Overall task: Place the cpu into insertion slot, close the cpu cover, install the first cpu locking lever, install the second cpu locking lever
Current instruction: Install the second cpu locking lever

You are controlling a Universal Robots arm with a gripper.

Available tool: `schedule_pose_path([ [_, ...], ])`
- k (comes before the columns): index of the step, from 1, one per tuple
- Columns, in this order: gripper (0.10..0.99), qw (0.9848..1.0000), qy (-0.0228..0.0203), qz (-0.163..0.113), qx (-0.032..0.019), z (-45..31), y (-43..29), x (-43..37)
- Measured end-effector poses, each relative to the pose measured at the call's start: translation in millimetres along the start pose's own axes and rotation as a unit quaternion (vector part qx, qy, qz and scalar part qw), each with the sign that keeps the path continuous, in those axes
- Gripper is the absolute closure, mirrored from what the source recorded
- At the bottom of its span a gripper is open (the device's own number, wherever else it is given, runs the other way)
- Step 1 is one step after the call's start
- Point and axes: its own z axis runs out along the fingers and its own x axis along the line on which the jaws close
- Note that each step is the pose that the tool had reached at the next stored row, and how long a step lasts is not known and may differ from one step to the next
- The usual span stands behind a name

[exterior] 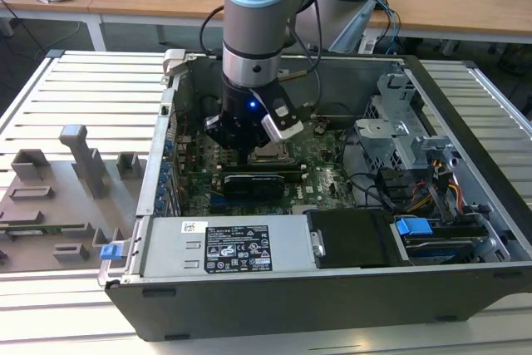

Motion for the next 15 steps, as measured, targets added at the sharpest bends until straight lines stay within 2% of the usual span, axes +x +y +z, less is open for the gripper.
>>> schedule_pose_path([
  [3, 0.98, 0.9999, 0.0003, -0.016, 0.0005, 2.7, 0.8, -0.1],
  [11, 0.98, 0.9998, -0.0009, -0.017, -0.0089, 8.6, 3.3, -0.3],
  [15, 0.98, 0.9996, -0.003, -0.017, -0.0215, 10.9, 5.3, 0.0],
])
